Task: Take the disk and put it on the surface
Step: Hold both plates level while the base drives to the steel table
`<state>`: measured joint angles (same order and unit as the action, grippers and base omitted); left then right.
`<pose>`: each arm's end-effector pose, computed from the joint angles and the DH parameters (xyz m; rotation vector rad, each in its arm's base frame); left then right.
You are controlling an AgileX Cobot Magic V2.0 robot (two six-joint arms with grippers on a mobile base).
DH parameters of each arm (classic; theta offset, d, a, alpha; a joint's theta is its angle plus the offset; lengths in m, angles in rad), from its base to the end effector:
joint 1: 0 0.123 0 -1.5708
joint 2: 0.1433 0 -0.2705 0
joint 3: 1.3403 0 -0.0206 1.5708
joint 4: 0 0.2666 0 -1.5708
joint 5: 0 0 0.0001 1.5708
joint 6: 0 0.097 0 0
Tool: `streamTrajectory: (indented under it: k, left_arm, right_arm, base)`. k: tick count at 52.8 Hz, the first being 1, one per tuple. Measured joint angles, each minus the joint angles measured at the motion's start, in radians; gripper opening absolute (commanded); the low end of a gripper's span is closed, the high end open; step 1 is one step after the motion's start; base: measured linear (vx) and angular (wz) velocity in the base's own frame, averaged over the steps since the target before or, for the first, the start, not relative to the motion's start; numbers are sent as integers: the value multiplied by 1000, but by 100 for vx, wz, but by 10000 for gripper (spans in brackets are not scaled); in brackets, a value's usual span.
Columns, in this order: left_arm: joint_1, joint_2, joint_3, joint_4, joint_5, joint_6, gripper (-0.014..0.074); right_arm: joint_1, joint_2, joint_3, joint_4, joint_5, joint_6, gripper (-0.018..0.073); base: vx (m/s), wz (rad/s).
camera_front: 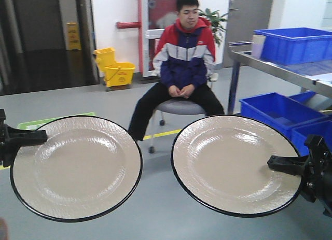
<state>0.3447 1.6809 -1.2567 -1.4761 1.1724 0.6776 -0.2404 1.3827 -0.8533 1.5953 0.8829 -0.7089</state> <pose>0.3678 0.0375 0.2958 -0.3039 2.0151 -1.4054 0.3034 0.0028 0.2731 0.5482 1.9745 1.2899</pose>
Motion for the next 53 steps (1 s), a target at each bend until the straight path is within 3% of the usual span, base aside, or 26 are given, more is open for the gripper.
streamTrajectory:
  k: [53]
  left_arm:
    - [0,0,0,0,0,0,-8]
  right_arm:
    - [0,0,0,0,3,0,-9]
  base:
    - [28,-20]
